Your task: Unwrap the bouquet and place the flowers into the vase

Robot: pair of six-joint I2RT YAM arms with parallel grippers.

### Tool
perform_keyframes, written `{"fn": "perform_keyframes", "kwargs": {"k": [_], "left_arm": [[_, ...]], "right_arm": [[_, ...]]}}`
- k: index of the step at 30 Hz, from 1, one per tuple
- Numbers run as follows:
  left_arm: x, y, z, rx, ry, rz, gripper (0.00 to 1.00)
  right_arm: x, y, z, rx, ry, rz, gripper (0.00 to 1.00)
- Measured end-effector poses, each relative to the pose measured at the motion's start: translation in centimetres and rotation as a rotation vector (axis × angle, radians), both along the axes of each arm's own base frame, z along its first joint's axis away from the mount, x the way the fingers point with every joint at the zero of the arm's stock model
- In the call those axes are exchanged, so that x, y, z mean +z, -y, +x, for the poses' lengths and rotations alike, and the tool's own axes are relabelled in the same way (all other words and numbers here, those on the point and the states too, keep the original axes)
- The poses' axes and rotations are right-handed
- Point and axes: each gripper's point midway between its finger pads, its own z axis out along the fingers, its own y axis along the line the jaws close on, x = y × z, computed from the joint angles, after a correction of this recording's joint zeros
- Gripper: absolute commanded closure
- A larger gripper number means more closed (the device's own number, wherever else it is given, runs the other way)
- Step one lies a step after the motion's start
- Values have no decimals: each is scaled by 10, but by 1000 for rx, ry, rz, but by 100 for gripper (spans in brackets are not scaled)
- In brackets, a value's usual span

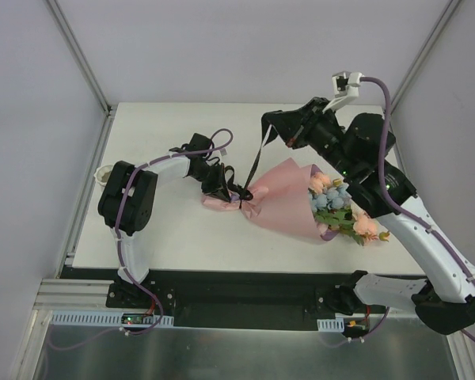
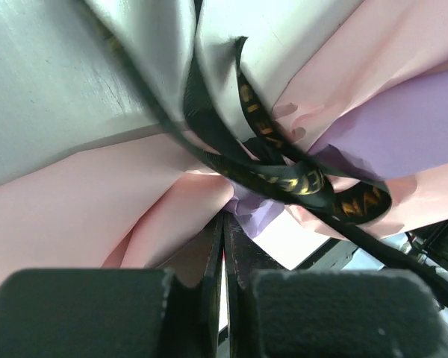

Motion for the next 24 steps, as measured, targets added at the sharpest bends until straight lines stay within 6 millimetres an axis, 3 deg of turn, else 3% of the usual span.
{"fn": "perform_keyframes", "kwargs": {"k": [2, 5, 13, 16, 19, 22, 24], "left_arm": [[0, 0, 0, 0, -1, 0, 100], [-1, 0, 0, 0, -2, 0, 100], [0, 0, 0, 0, 0, 0, 100], [0, 0, 0, 0, 0, 0, 100], [0, 0, 0, -1, 1, 0, 100], [0, 0, 1, -1, 1, 0, 100], [0, 0, 0, -2, 1, 1, 100]], "right_arm": [[16, 3, -5, 8, 36, 12, 99], [23, 2, -8, 27, 52, 5, 99], [15, -18, -10, 116, 40, -20, 99], [5, -41, -26, 269, 60, -55, 99], [-30, -76, -63, 509, 76, -146, 98], [-100, -108, -110, 771, 32, -304, 99], [-154, -116, -128, 864, -50, -387, 99]]}}
